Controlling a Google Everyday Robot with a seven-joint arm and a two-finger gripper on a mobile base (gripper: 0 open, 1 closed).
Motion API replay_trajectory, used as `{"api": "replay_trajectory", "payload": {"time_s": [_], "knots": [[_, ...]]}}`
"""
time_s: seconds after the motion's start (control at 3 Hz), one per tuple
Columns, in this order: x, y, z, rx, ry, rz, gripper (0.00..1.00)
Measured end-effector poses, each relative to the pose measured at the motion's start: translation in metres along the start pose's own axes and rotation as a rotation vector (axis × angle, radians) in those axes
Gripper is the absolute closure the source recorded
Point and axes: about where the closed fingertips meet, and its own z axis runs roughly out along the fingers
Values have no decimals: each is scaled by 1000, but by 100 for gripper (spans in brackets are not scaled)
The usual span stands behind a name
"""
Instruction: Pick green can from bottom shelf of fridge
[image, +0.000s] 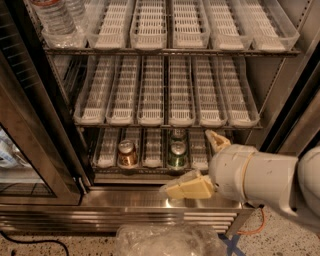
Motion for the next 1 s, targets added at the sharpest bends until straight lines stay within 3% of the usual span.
{"api": "replay_trajectory", "payload": {"time_s": [0.33,0.67,1.0], "knots": [[51,13,17,66,-37,107,0],[93,3,26,168,-101,249,0],[116,-14,22,292,-141,255,0]]}}
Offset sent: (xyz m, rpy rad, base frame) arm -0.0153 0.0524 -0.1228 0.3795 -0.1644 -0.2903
